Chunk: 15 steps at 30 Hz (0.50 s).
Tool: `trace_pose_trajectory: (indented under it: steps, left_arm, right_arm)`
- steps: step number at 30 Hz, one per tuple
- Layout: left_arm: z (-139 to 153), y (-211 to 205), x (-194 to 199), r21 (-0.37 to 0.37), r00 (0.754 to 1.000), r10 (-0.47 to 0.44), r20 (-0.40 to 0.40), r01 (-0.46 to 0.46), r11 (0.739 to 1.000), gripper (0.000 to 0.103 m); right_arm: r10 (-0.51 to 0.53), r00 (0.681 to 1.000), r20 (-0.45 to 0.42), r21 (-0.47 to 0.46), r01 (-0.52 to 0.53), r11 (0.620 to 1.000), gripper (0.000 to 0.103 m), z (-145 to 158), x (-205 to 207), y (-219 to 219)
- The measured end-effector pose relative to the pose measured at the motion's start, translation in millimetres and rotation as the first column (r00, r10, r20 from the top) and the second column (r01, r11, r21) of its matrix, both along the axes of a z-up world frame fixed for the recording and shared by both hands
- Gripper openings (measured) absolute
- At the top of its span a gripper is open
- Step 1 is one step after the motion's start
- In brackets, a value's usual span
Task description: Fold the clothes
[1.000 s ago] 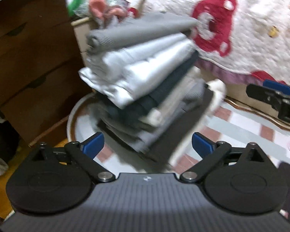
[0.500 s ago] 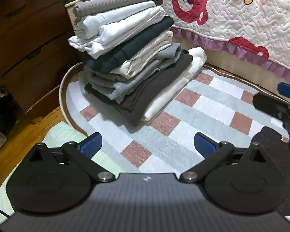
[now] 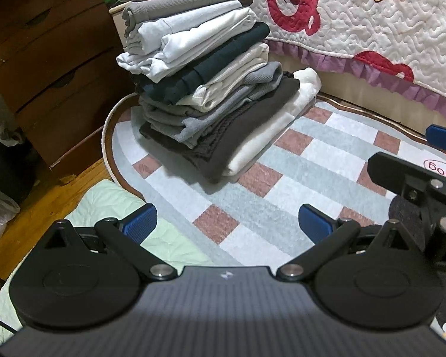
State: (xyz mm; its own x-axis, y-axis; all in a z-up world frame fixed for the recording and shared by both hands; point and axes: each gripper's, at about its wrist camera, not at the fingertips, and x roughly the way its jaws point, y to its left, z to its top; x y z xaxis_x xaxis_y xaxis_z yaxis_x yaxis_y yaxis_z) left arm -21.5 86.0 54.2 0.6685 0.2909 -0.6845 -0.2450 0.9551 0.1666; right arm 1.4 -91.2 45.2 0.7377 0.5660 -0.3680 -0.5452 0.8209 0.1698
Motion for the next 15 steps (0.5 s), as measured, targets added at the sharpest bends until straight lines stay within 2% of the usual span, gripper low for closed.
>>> trace_pose_trajectory:
  steps: [15]
  left_arm:
    - [1.2,0.0,1.5,-0.009,1.0,0.007,-0.003,-0.007,1.0,0.103]
  right_arm:
    - [-0.003,1.0,-0.011,-0.007,0.003,1.0,0.095,2.2,-1.9,1.0]
